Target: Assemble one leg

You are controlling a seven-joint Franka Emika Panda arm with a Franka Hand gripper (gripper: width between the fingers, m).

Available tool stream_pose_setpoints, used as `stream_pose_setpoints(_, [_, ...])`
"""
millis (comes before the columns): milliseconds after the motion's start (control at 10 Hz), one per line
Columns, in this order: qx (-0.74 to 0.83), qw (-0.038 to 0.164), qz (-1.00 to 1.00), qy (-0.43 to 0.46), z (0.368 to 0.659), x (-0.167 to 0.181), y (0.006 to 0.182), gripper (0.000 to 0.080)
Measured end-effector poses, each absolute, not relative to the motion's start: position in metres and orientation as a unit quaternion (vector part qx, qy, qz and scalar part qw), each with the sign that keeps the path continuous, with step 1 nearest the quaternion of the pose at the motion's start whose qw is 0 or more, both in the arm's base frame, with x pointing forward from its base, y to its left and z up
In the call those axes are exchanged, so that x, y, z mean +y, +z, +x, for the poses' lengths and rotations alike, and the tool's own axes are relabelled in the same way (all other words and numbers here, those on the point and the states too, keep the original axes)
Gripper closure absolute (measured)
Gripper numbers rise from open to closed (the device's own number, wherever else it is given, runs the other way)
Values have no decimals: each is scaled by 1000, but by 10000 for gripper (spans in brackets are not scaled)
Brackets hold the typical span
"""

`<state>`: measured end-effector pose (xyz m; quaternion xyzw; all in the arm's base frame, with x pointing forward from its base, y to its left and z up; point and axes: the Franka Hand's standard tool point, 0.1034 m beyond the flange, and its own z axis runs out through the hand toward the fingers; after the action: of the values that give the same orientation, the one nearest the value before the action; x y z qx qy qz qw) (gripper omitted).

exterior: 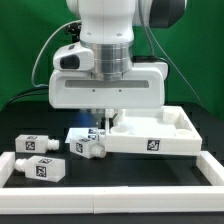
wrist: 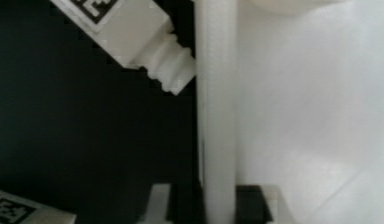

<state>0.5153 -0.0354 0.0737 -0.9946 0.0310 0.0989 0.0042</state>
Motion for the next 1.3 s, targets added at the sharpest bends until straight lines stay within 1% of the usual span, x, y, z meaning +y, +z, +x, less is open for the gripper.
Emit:
stream_pose_setpoints(100, [30,3,-995,99,515,-36,72,745])
stream_pose_setpoints(200, [27,-2,-995,96,520,-37,63,745])
stream_pose_setpoints(300, [27,-8,-995,96,531,-38,54,745])
stream_pose_setpoints(500, [30,-14,-996,85,555,-32,49,745])
stream_pose_setpoints(600, [28,-14,-996,81,559,-29,49,745])
stream_pose_setpoints(1000, [29,-15,-996,84,556,-30,46,745])
stream_pose_setpoints(1100, [31,-15,-996,84,557,-29,43,745])
stream_pose_setpoints(1300, [31,-23,-996,80,570,-20,28,745])
